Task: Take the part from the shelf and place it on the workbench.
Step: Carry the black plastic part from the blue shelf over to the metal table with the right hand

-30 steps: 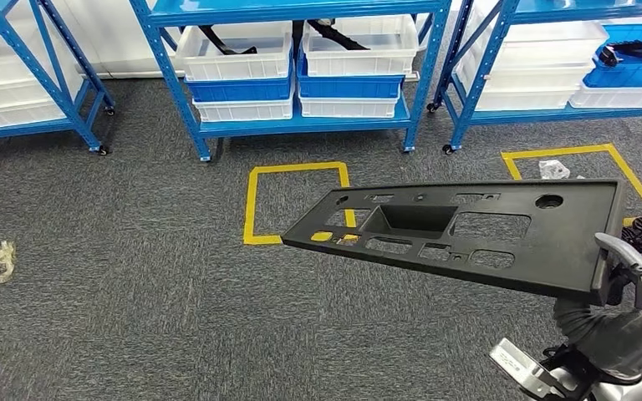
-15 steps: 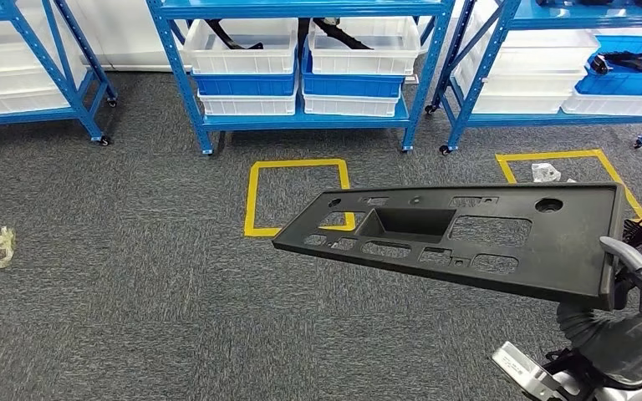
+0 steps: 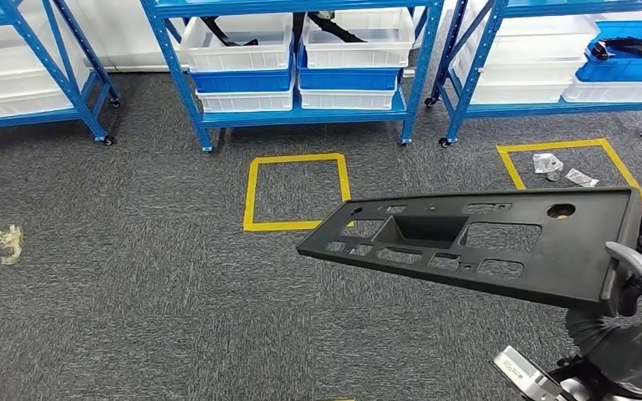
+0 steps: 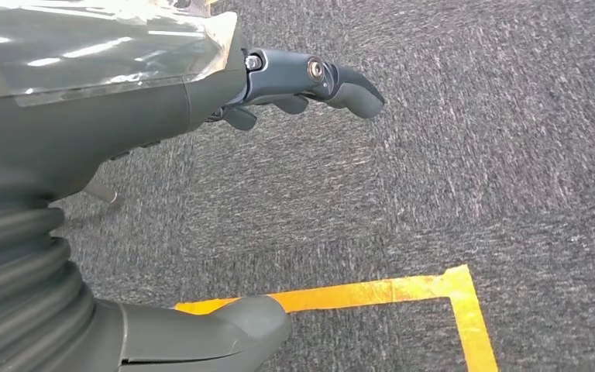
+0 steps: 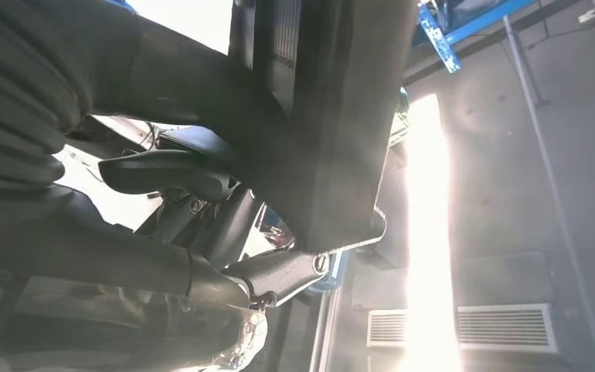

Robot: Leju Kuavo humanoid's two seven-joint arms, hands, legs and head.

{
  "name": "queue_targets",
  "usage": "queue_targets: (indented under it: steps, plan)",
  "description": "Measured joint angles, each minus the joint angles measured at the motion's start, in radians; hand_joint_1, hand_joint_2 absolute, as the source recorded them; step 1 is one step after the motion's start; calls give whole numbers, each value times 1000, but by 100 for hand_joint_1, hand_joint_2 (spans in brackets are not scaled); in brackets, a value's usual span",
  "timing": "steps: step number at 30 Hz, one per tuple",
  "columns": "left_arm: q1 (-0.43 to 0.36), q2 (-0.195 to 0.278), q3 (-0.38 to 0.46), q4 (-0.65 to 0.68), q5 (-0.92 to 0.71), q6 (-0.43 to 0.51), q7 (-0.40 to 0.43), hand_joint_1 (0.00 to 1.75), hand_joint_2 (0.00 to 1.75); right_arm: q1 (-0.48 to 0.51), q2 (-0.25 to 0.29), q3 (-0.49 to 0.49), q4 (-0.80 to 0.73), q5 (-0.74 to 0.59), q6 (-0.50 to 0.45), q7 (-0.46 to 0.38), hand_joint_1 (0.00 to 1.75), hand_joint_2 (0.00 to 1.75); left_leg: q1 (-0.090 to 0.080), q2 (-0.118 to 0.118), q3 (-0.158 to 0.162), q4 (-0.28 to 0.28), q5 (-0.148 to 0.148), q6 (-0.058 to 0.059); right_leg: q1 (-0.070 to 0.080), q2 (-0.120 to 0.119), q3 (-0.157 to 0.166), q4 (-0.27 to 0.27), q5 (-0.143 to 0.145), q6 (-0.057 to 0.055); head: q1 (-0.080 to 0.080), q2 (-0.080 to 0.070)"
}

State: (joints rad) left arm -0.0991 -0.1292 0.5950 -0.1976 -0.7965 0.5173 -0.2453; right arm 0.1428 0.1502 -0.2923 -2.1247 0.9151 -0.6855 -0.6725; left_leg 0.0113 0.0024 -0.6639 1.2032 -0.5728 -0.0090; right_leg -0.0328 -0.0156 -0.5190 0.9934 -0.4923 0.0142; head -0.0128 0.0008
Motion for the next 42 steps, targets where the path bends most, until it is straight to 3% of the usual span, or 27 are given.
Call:
queue_targets:
  steps: [2,3,5,7,9,11,12,14,16,17,18,19,21,23,24,26,28,30,32,33,34,35,37,38,39,41,42]
  plan:
    - [1,0,0,0,1,0,0,0,175,3,0,-2,0,-2,0,0,175,175,0,0,-46,102,-31,-2,3,-12,-6,0,3,-4,0,0]
    - [2,0,0,0,2,0,0,0,175,4,-1,-2,0,-4,0,0,175,175,0,0,-40,97,-19,-1,3,-19,-7,0,3,-5,0,0]
    - [3,1,0,0,3,0,0,0,175,6,-2,-4,0,-8,0,0,175,175,1,15,31,-26,46,3,3,-32,-3,0,3,-4,0,0]
    - [0,1,-1,0,3,1,-1,0,175,7,-4,-4,-2,-11,0,0,175,175,-4,45,103,-162,87,8,11,-44,-1,2,2,1,1,0]
    - [-2,0,-2,0,3,2,-2,0,175,8,-6,-5,-4,-11,0,0,175,175,-11,54,116,-204,90,17,19,-59,-3,2,4,11,2,0]
    - [-1,0,-3,0,4,3,-2,0,175,8,-9,-5,-5,-10,0,0,175,175,-12,37,112,-207,97,33,19,-69,-5,3,3,22,3,0]
    - [-1,0,-3,0,4,4,-2,0,175,9,-10,-5,-5,-9,0,0,175,175,-12,28,112,-210,102,42,18,-60,-11,16,-7,26,3,0]
    - [-2,0,-3,0,5,5,-2,0,175,10,-12,-5,-6,-6,0,0,175,175,-10,11,111,-214,111,57,16,-20,-52,103,-55,23,4,0]
    - [-3,-1,-4,0,5,6,-2,0,175,12,-12,-5,-7,-2,0,0,175,175,-13,-9,104,-214,116,64,17,6,-117,244,-112,17,4,0]
    - [-2,-2,-4,0,5,6,-2,0,175,12,-12,-5,-7,0,0,0,175,175,-15,-20,102,-213,118,66,18,10,-140,291,-125,18,4,0]
    - [-1,-2,-4,0,5,6,-2,0,175,13,-12,-5,-7,0,0,0,175,175,-17,-33,102,-213,119,66,18,12,-144,300,-120,23,4,0]
    - [-1,-2,-4,0,5,6,-2,0,175,13,-11,-5,-7,2,0,0,175,175,-17,-46,102,-213,120,66,18,15,-128,265,-99,29,4,0]
    - [-1,-3,-4,0,5,6,-2,0,175,12,-11,-5,-7,6,0,0,175,175,-18,-71,104,-211,122,62,17,46,-59,118,-38,37,4,0]
    - [-1,-4,-4,0,5,6,-2,0,175,12,-10,-5,-7,10,0,0,175,175,-21,-90,99,-208,124,55,19,75,-15,18,-3,30,4,0]
    - [-1,-4,-4,0,5,6,-2,0,175,11,-9,-5,-7,13,0,0,175,175,-22,-99,95,-207,125,49,21,78,-10,5,2,23,3,0]
    - [1,-2,-4,0,5,5,-2,0,175,9,-6,-4,-8,20,0,0,175,175,-20,-110,86,-206,129,38,20,59,-9,4,8,10,3,0]
    - [2,0,-4,0,5,5,-2,0,175,7,-2,-4,-8,27,0,0,175,175,-19,-79,68,-169,102,26,13,37,-9,0,13,-3,0,0]
    - [2,1,-5,0,5,5,-2,0,175,9,1,-4,-8,28,0,0,175,175,-15,-29,14,-53,33,13,10,12,-10,-1,14,-11,-4,0]
    - [2,2,-5,0,5,5,-2,0,175,10,2,-4,-8,27,0,0,175,175,-6,-11,-46,71,-18,1,10,-15,-13,-1,13,-11,-5,0]
    - [3,2,-5,0,5,5,-2,0,175,10,3,-4,-8,26,0,0,175,175,-1,-8,-55,91,-18,-3,9,-28,-14,-1,13,-11,-5,0]
    - [4,3,-5,0,5,5,-2,0,175,10,3,-4,-8,25,0,0,175,175,3,-2,-41,67,2,-7,8,-40,-13,-1,13,-11,-5,0]
    - [4,3,-6,0,5,5,-2,0,175,10,3,-4,-8,24,0,0,175,175,7,8,-7,6,34,-9,6,-51,-12,-1,12,-9,-5,0]
    - [3,3,-7,0,5,5,-2,0,175,10,3,-4,-8,20,0,0,175,175,9,52,74,-138,90,-10,9,-70,-7,1,8,-1,-5,0]
    - [2,2,-9,0,5,5,-2,0,175,10,2,-3,-8,18,0,0,175,175,7,66,96,-181,102,-5,13,-78,-4,1,6,5,-3,0]
    - [1,1,-10,0,5,6,-2,0,175,11,2,-2,-8,16,0,0,175,175,4,71,104,-198,105,1,16,-86,-3,1,5,12,-2,0]
    - [1,1,-11,0,6,8,-2,0,175,10,1,0,-7,15,0,0,175,175,-1,49,97,-200,109,19,17,-102,-1,-1,5,26,0,0]
    - [2,1,-11,0,9,8,-2,0,175,10,0,2,-6,15,0,0,175,175,-2,39,97,-204,113,28,15,-94,-3,4,0,32,1,0]
